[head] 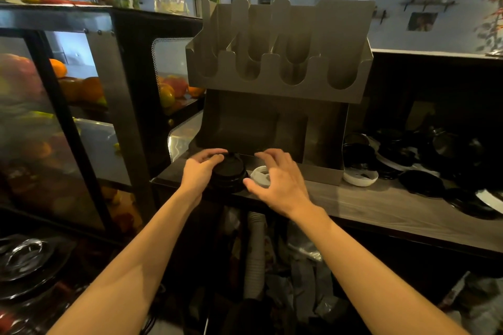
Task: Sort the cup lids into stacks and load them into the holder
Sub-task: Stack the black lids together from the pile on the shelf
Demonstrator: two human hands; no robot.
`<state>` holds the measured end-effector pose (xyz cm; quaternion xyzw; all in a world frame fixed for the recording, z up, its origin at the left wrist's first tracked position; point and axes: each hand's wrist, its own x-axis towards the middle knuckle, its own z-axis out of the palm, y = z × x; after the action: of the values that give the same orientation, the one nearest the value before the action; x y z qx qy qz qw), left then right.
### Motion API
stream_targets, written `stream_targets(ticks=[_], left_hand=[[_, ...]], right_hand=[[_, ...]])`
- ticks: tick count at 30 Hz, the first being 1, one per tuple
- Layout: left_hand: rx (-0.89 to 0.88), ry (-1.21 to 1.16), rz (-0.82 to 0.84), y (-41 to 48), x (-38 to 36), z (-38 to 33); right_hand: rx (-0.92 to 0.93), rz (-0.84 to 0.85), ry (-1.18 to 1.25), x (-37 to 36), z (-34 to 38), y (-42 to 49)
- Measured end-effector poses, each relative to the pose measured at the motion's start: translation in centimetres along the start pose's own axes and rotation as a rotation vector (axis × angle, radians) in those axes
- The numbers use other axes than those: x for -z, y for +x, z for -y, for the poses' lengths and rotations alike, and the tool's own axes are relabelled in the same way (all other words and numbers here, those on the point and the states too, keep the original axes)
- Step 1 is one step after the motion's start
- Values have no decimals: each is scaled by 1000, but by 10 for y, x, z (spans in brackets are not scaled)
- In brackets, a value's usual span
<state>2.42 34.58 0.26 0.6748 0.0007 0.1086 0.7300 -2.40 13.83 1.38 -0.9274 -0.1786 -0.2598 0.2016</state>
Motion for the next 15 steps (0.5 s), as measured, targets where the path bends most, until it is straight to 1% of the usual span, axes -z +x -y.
stream_targets(ticks=[3, 6, 9, 15], left_hand=[[5, 24, 49, -1, 0, 2], [-11, 108, 29, 1, 2, 6], [-12, 119, 20, 3, 2, 9], [-20, 211, -87, 9, 0, 14]], right_hand=[[33, 126, -40, -12, 13, 13], [21, 183, -65, -24, 14, 18], [28, 166, -100, -27, 12, 19], [61, 158, -127, -28, 17, 25]])
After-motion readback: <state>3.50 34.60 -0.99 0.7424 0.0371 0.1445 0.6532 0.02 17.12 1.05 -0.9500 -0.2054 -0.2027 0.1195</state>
